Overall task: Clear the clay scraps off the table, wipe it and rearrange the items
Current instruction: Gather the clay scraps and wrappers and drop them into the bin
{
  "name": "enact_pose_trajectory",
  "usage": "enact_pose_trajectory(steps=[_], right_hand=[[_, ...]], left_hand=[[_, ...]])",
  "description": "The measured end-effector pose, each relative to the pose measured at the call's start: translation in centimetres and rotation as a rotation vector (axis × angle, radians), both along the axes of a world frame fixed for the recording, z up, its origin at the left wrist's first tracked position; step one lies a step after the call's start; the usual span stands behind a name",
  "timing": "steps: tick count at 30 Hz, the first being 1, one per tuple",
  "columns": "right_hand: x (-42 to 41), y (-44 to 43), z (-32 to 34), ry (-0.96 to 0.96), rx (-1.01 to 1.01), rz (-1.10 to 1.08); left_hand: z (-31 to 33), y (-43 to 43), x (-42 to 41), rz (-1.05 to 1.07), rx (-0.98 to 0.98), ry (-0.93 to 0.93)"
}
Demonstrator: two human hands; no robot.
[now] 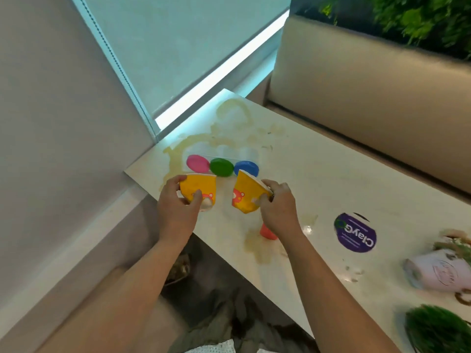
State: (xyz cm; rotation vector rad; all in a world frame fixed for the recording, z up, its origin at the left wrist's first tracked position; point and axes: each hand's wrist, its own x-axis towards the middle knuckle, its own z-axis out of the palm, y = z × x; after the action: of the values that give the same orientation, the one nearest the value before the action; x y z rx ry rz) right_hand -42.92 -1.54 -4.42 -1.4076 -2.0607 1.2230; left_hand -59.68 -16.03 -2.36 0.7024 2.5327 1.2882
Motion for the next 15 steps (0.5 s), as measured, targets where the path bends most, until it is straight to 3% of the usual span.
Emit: enact_pose_trajectory(steps=[7, 15], right_hand=[[-7.4, -2.7, -0.6, 0.009, 0.005, 0.137], [-10.8, -4.5, -2.2, 0.062, 0.057, 0.268]], left_hand=[[-1.4, -3.5, -5.7, 0.078, -0.022, 0.000], [-3.6, -7.6, -6.8, 0.199, -0.054, 0.034]])
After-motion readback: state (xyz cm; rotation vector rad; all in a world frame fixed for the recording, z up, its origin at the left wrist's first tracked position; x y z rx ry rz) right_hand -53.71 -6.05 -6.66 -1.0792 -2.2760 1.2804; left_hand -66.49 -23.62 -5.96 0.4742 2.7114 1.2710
